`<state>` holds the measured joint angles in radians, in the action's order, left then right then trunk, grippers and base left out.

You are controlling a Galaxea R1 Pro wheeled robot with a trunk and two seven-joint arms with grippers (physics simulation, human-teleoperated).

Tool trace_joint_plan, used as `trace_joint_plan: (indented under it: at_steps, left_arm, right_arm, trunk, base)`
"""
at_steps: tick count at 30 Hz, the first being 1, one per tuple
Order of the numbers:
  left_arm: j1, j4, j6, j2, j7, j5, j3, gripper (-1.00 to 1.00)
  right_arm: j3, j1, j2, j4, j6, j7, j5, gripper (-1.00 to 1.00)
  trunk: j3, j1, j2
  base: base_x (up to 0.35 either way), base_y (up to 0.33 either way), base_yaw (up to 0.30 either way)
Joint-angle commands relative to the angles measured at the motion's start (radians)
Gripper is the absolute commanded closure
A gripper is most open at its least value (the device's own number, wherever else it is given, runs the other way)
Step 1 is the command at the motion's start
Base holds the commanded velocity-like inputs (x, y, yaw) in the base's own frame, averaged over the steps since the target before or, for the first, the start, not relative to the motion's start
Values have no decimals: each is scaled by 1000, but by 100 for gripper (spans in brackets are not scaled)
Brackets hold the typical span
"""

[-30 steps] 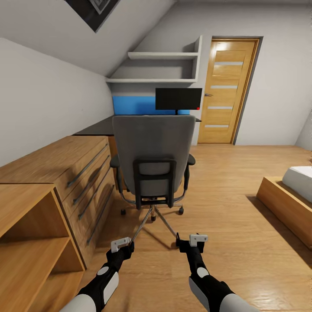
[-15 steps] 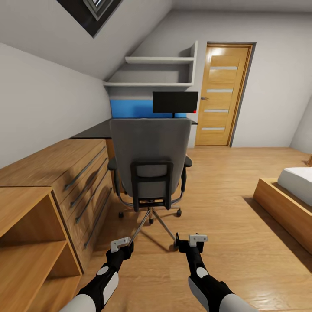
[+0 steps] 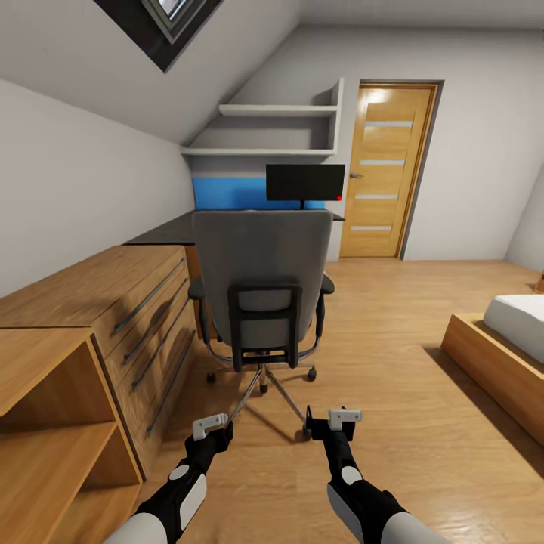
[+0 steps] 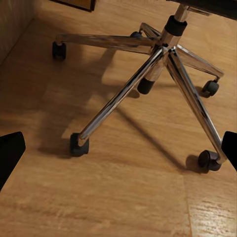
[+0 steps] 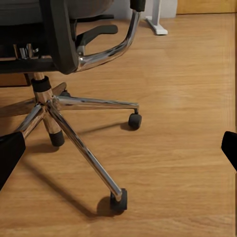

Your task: In the bedroom, organize the workspace by keeping the computer under the desk, ensuring the monitor is on the desk, placing the keyboard on the desk next to the monitor, placing the mouse on the desk next to the keyboard, moving the folder from the swivel chair onto the desk next to the mouse, stacking the notebook on top of the folder with the pen on top of the notebook, and positioning the swivel chair next to the desk.

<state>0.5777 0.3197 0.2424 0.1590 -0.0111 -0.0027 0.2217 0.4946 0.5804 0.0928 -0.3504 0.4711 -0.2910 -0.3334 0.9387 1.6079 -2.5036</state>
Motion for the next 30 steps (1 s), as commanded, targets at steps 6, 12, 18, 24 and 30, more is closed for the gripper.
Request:
trace_joint_plan:
  at_steps: [6,12,18,24,30]
  left_arm:
    - [1,-1,3,-3,-1,0,4,-100]
    - [1,-1,2,-7,-1,0,3,-100]
    - [1,-1,2,-7,-1,0,2,-100]
    - [1,-1,3,-7,-2,-1,2,-100]
    - [1,-3,3,-8,-4,-3,2,-100]
  right_arm:
    - [9,1,0,0,4,-28,-6,-100]
    - [9,1,2,-2,5,-38,-6,-100]
    - [9,1,2,-1,31,-43,-6,-100]
    - [7,1,1,0,41,-45,-7,-100]
    - [7,1,1,2,43,-43,-7,-100]
  trunk:
    - [-3,0,0]
    - [-3,0,0]
    - [-3,0,0]
    - [-3,0,0]
    - [-3,0,0]
  base:
    - [0,0,0]
    - [0,0,16]
    - [0,0,182]
    - [11,0,84]
    - [213,0,12]
